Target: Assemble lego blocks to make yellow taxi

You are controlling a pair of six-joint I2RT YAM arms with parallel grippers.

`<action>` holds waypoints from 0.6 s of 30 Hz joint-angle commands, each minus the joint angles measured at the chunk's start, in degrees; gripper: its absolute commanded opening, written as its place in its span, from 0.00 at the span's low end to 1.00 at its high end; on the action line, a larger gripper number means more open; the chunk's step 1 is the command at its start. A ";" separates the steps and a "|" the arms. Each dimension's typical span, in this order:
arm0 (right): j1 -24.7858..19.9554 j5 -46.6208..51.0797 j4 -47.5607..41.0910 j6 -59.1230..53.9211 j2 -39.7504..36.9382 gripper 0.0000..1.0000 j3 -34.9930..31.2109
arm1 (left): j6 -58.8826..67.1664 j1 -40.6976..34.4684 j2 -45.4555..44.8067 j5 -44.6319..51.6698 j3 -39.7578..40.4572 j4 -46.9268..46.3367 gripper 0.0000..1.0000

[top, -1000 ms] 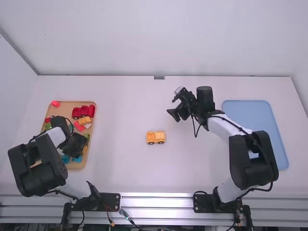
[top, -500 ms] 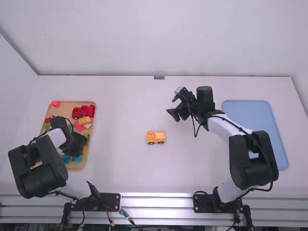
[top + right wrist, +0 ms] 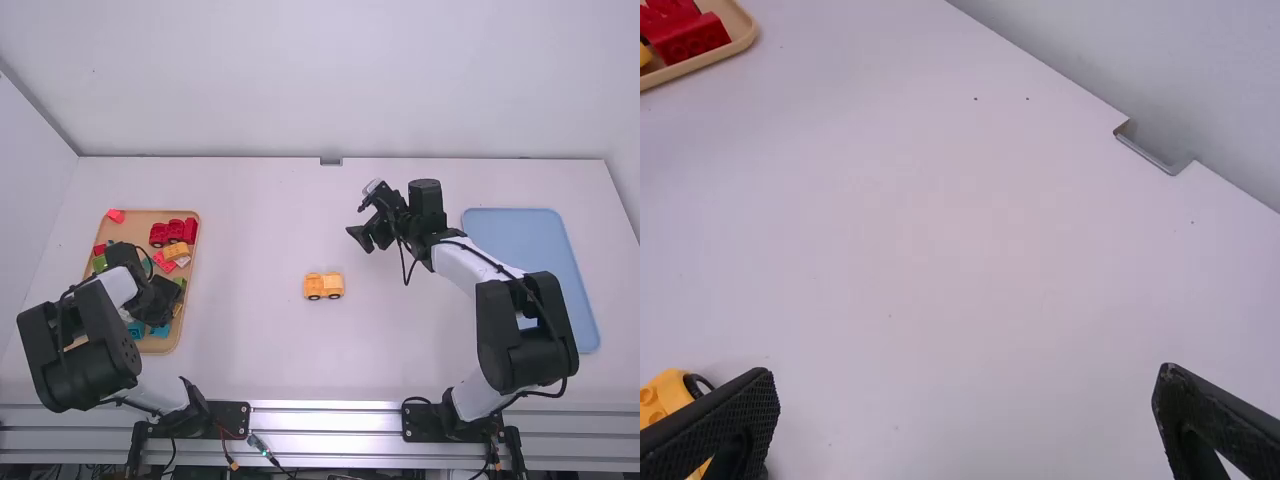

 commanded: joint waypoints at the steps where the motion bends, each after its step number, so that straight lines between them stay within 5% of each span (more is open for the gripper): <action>1: 0.07 -0.04 0.13 0.20 -0.28 0.99 1.44 | 0.22 -0.20 1.20 1.25 -1.66 -0.63 0.41; 18: 0.07 -0.11 0.31 0.17 -0.28 0.99 1.44 | 0.17 -0.20 1.20 1.27 -1.70 -1.57 0.47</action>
